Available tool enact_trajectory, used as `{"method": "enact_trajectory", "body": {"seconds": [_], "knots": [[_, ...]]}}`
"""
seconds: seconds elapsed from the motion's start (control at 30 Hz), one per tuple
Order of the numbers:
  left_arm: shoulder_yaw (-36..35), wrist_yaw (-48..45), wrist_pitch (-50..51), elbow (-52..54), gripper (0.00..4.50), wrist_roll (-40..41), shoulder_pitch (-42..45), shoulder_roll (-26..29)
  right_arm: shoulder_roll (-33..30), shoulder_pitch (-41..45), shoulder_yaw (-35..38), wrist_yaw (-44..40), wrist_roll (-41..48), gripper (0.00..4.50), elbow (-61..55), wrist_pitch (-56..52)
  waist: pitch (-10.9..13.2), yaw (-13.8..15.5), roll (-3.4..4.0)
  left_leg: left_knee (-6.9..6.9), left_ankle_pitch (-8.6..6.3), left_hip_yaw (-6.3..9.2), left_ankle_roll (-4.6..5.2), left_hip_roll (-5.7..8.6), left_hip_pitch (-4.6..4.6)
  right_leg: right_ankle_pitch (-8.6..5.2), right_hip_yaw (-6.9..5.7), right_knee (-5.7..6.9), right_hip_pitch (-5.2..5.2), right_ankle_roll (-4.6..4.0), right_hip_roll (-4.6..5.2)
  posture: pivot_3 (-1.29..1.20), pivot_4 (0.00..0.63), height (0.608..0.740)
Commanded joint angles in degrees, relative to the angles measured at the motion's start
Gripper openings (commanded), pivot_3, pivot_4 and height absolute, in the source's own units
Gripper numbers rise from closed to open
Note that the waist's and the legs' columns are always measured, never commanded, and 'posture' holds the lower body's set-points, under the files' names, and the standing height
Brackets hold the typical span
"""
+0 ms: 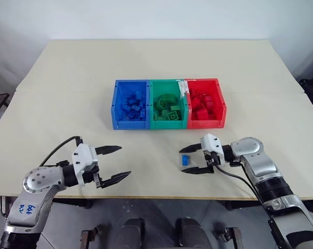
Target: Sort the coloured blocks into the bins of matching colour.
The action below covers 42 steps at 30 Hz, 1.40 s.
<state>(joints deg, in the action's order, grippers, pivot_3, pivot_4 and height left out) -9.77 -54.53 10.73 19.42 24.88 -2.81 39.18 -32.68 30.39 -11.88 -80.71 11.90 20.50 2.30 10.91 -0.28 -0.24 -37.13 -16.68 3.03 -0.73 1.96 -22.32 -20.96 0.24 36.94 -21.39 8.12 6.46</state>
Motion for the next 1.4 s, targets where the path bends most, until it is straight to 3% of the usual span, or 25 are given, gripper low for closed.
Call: {"method": "enact_trajectory", "body": {"seconds": [0.03,0.1,0.27,0.43,0.6,0.77,0.87,0.97,1.07,1.23,1.4], "knots": [[-1.6,0.6,-0.1,2.2,4.5,1.0,-0.5,0.5,-0.1,-1.0,-0.4,-0.3,-0.5,2.11,0.1,-0.2,0.0,0.0,0.0,0.0,0.0,0.0,0.0,0.0,0.0,0.0,0.0,0.0,0.0,0.0,0.0,0.0,0.15,0.74],[-1.7,0.8,0.1,2.5,4.5,1.0,-0.6,0.4,-0.2,-1.1,-0.3,-0.3,-0.3,1.46,0.0,-0.2,0.0,0.0,0.0,0.0,0.0,0.0,0.0,0.0,0.0,0.0,0.0,0.0,0.0,0.0,-0.01,0.0,0.15,0.74],[-2.8,1.8,0.1,2.9,4.5,1.2,-1.8,0.1,2.5,0.6,1.5,2.1,5.0,1.44,-6.3,-8.1,0.0,-0.1,0.0,0.01,0.0,0.0,0.0,-0.01,0.0,0.0,0.0,0.0,-0.01,0.0,-0.01,0.0,0.15,0.74],[-7.2,6.8,-1.0,4.2,4.5,0.7,-7.0,-2.7,11.5,11.6,0.7,13.9,4.0,1.44,-9.8,-20.0,0.0,-1.9,0.05,0.05,-0.02,-0.05,-0.11,-0.14,-0.01,0.0,0.06,0.1,-0.17,-0.01,-0.04,0.0,0.15,0.74],[-10.1,11.4,-1.8,7.2,4.5,0.5,-13.1,-6.7,23.4,24.4,0.7,25.8,0.3,1.44,0.7,-19.4,0.0,-2.1,0.04,0.09,-0.06,-0.02,-0.22,-0.22,0.0,-0.02,-0.02,0.17,-0.24,-0.05,-0.09,0.0,0.15,0.74],[-10.3,12.7,-2.0,8.1,4.5,0.4,-14.4,-7.2,28.0,31.0,1.1,32.3,-4.0,1.44,12.2,-13.1,0.0,-1.1,-0.03,0.02,-0.1,0.19,-0.12,0.02,-0.04,0.0,-0.15,0.18,-0.19,-0.07,0.01,0.0,0.15,0.74],[-10.3,13.1,-2.0,8.1,4.5,0.5,-14.0,-7.1,29.1,32.7,2.1,33.9,-4.0,2.5,15.3,-11.2,0.0,-1.5,-0.03,0.04,-0.1,0.17,0.02,0.24,-0.07,0.01,-0.13,0.19,-0.19,-0.05,0.03,0.0,0.15,0.74],[-10.1,13.3,-1.8,8.2,4.5,0.6,-13.6,-7.0,27.6,31.5,2.5,32.6,-3.7,3.53,13.7,-10.7,0.0,-1.6,-0.03,0.13,-0.12,0.16,0.01,0.17,-0.07,0.01,-0.15,0.19,-0.24,-0.05,0.01,0.0,0.15,0.74],[-9.9,12.9,-1.4,7.9,4.5,0.9,-12.8,-6.5,22.8,25.8,3.4,25.1,-0.1,4.47,5.6,-10.9,0.0,-1.3,-0.03,0.17,-0.15,0.18,-0.04,0.09,-0.07,0.01,-0.19,0.18,-0.26,-0.06,-0.01,0.0,0.15,0.74],[-10.0,11.7,-0.8,6.5,4.5,0.7,-11.2,-4.8,10.4,12.2,6.8,13.3,5.3,4.47,-5.4,-9.5,0.0,-1.1,-0.04,0.06,-0.32,0.22,0.23,0.26,-0.17,0.02,-0.28,0.06,-0.14,-0.04,0.05,0.0,0.15,0.74],[-10.4,10.5,-0.4,3.9,4.5,0.0,-9.7,-2.2,-2.3,-0.5,15.0,1.2,9.8,4.47,-3.2,-0.3,0.0,-1.3,-0.03,0.05,-0.38,0.07,0.34,0.25,-0.15,0.03,-0.26,-0.09,-0.09,0.0,0.06,0.0,0.15,0.74]]}}
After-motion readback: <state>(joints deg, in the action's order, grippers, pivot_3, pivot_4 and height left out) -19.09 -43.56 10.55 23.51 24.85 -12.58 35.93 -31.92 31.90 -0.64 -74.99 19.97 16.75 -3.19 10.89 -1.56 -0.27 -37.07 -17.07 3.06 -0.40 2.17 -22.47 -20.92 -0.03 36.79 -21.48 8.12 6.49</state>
